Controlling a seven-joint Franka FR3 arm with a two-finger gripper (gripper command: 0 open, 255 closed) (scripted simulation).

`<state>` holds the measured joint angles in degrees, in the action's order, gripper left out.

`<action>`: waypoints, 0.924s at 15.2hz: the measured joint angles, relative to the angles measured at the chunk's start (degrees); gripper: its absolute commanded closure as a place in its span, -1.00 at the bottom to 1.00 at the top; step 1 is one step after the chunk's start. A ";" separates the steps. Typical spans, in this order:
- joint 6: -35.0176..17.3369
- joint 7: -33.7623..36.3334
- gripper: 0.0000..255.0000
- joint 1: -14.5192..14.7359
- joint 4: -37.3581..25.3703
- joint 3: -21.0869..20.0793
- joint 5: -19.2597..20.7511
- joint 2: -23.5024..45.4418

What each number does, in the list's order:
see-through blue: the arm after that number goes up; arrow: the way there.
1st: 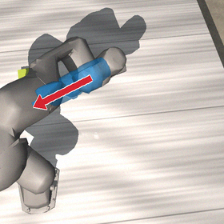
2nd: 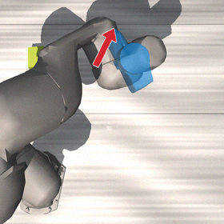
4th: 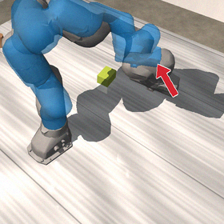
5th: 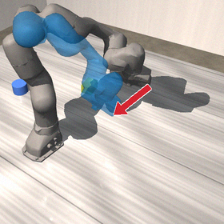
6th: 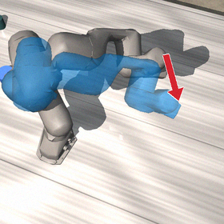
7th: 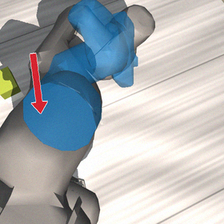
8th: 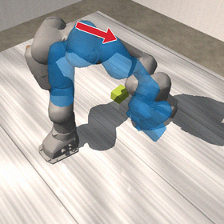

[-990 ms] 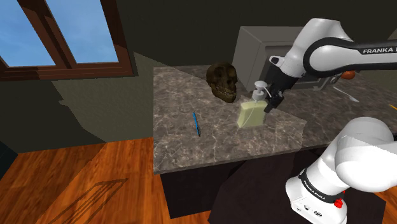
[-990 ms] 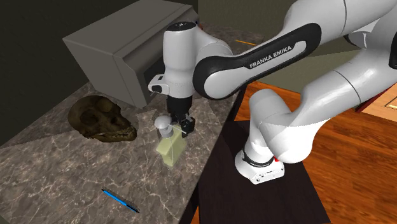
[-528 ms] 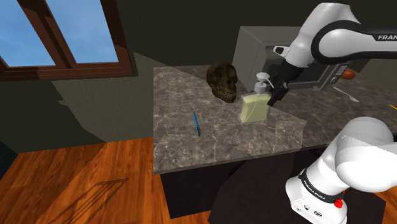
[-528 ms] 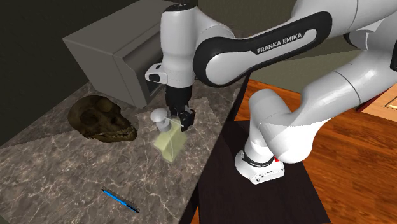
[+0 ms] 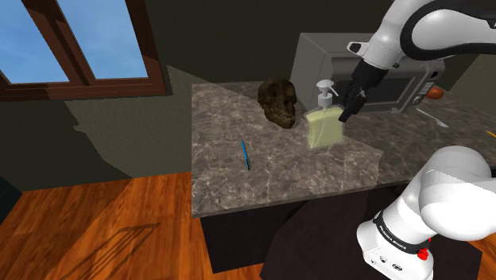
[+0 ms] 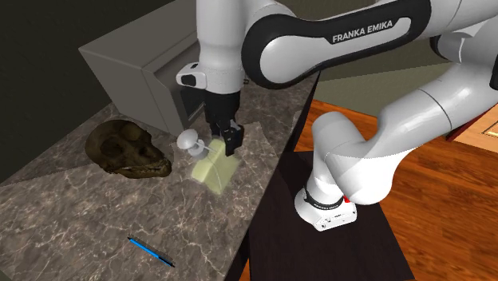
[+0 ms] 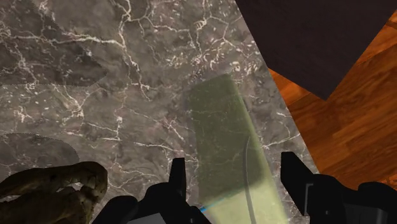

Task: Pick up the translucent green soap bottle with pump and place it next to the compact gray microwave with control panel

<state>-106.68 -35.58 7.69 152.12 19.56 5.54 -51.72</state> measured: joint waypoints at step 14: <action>10.22 1.30 1.00 1.22 -11.29 -2.11 -1.81 0.94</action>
<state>-96.46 -34.28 8.91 140.83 17.44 3.72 -50.78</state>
